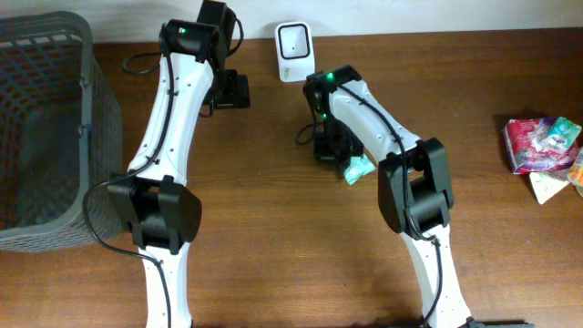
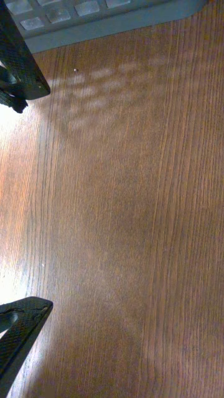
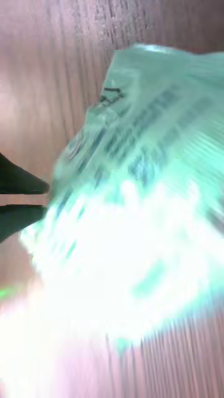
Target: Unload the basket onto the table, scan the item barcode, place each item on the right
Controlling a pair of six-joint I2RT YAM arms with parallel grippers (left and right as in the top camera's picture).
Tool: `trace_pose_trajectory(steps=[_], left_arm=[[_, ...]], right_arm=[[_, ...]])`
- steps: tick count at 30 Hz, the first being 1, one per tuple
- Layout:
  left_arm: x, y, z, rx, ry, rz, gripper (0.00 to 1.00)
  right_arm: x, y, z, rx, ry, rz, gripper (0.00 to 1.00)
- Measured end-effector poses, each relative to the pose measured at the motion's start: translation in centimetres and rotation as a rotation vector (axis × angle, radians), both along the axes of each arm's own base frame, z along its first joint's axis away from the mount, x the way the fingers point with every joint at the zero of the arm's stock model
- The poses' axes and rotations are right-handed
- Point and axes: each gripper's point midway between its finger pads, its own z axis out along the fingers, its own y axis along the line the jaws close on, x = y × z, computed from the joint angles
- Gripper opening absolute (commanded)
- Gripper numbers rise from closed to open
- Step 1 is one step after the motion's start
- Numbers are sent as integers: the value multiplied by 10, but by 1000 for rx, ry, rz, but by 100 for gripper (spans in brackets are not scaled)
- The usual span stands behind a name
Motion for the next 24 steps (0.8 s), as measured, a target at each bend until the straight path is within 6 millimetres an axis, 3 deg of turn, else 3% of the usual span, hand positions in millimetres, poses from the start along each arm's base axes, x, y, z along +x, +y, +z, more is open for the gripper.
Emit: trace_pose_trajectory(steps=[5, 9, 12, 16, 20, 24], left_arm=[[0, 0, 0, 0, 0, 0, 99], [0, 0, 0, 0, 0, 0, 99], [0, 0, 0, 0, 0, 0, 99], [0, 0, 0, 0, 0, 0, 99], [0, 0, 0, 0, 0, 0, 99], [0, 0, 0, 0, 0, 0, 99]], right_arm=[[10, -38, 32, -70, -8, -46, 5], [20, -67, 41, 13, -4, -89, 6], [20, -53, 46, 279, 42, -18, 4], [10, -19, 48, 427, 69, 99, 4], [2, 8, 29, 402, 71, 157, 4], [-9, 12, 3, 299, 92, 133, 5]])
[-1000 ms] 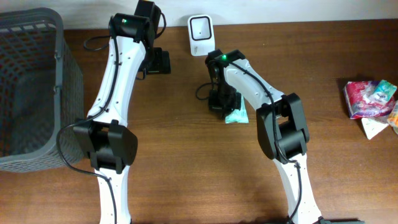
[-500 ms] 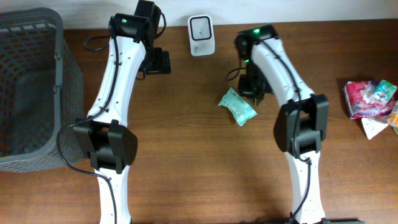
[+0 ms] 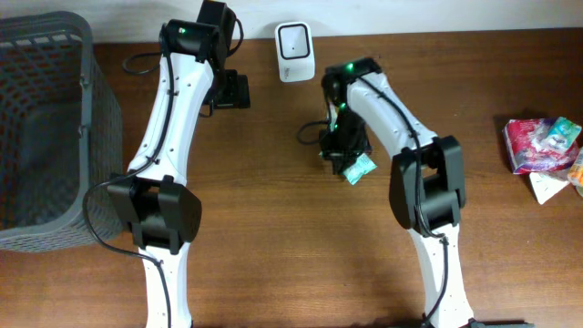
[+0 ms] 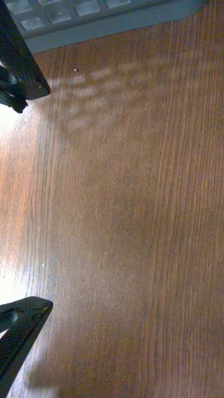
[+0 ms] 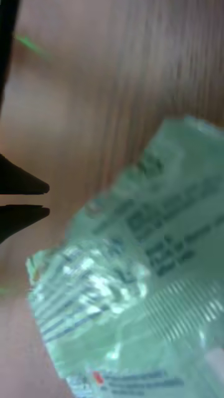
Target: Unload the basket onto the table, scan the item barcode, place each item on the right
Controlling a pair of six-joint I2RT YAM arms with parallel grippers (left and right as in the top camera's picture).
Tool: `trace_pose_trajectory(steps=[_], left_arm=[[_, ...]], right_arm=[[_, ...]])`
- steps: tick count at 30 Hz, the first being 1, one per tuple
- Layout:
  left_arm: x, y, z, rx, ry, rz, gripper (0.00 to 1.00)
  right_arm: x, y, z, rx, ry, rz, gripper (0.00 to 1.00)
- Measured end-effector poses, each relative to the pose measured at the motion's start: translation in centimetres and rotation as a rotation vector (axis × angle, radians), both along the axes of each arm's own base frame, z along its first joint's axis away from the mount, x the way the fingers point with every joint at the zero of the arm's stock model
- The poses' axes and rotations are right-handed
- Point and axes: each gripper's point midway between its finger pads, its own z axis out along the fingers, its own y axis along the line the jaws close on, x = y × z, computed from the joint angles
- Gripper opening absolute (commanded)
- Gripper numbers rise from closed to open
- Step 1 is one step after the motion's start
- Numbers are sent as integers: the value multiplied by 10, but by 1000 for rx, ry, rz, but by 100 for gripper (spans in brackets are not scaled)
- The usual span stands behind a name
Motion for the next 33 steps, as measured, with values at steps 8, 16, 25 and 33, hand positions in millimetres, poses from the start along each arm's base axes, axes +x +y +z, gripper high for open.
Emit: trace_pose_trajectory(steps=[8, 16, 25, 33], left_arm=[[0, 0, 0, 0, 0, 0, 99], [0, 0, 0, 0, 0, 0, 99], [0, 0, 0, 0, 0, 0, 99], [0, 0, 0, 0, 0, 0, 99]], right_arm=[[-3, -28, -29, -167, -10, -61, 7], [50, -88, -24, -188, -151, -178, 47], [97, -91, 12, 157, -254, -277, 83], [96, -70, 29, 383, -217, -312, 99]])
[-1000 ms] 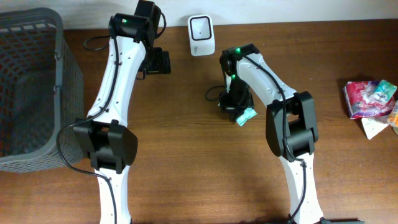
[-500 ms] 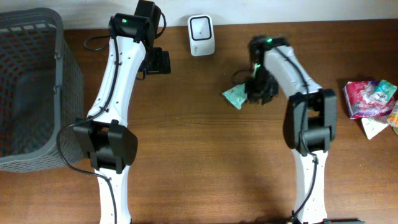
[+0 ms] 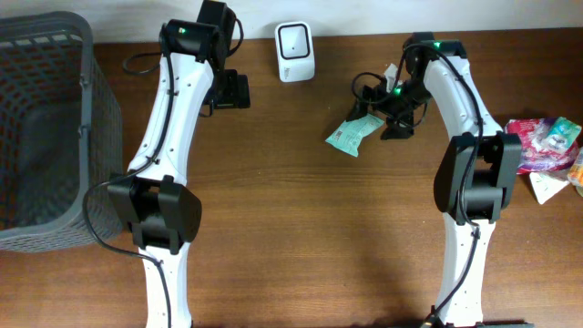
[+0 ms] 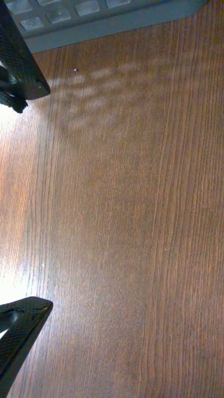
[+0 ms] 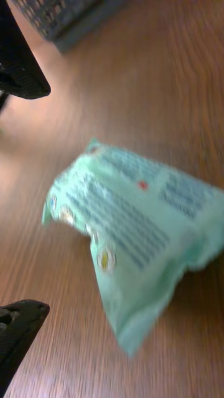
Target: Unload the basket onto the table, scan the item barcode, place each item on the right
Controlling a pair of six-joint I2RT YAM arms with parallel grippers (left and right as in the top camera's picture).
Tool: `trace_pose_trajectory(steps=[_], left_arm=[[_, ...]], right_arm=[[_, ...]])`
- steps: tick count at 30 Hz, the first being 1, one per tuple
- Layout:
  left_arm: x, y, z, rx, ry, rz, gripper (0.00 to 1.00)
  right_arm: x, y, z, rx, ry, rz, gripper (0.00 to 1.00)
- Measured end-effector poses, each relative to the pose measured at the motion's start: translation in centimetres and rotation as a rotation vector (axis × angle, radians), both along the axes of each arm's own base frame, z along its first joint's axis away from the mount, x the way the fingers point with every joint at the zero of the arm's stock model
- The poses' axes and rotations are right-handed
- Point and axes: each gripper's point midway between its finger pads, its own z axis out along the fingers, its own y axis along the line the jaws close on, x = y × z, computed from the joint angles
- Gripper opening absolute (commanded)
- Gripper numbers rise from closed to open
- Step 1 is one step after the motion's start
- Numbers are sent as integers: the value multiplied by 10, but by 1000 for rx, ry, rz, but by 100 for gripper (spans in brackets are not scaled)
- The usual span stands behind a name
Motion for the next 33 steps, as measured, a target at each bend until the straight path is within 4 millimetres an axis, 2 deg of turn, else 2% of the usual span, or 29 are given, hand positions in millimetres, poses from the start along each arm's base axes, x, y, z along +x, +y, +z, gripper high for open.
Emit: trace_pose_trajectory(steps=[3, 5, 8, 27, 33], left_arm=[[0, 0, 0, 0, 0, 0, 99], [0, 0, 0, 0, 0, 0, 99], [0, 0, 0, 0, 0, 0, 99], [0, 0, 0, 0, 0, 0, 99], [0, 0, 0, 0, 0, 0, 99]], right_arm=[[2, 16, 11, 113, -6, -7, 99], [12, 23, 18, 168, -35, -29, 99], [21, 26, 21, 191, -70, -38, 99], [32, 19, 18, 161, -112, -51, 99], [27, 8, 15, 142, -79, -73, 99]])
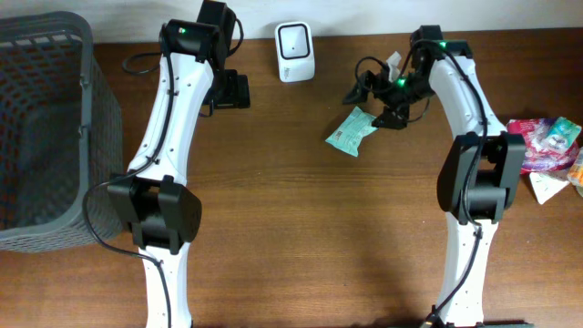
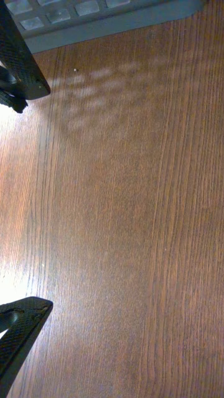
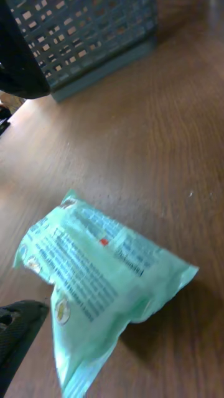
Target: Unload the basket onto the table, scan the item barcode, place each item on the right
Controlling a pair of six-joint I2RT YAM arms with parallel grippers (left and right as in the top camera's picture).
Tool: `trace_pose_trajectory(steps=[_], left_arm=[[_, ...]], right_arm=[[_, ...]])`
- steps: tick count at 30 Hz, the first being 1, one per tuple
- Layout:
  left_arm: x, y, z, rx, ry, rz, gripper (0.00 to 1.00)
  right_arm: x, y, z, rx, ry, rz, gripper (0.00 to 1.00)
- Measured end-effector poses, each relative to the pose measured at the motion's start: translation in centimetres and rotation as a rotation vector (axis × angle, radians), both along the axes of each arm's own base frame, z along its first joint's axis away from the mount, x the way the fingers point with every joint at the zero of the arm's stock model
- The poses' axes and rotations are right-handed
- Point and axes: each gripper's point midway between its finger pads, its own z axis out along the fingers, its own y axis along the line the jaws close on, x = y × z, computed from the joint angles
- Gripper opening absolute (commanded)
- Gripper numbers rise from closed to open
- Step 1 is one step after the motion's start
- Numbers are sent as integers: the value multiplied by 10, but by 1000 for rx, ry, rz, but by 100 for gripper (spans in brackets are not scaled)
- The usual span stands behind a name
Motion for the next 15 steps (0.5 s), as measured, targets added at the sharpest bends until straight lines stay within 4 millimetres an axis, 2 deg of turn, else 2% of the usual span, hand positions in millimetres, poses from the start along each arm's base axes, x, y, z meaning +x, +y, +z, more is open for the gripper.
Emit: trace_pose_trajectory(steps=[5, 8, 11, 15], left_arm=[[0, 0, 0, 0, 0, 0, 99], [0, 0, 0, 0, 0, 0, 99], [0, 0, 0, 0, 0, 0, 99], [0, 0, 0, 0, 0, 0, 99]], right_arm=[[-14, -5, -5, -36, 82, -19, 99], [-26, -25, -19, -177, 138, -22, 99], [-30, -36, -25, -244, 153, -25, 99], [-29, -42, -28, -272, 152, -29, 99]])
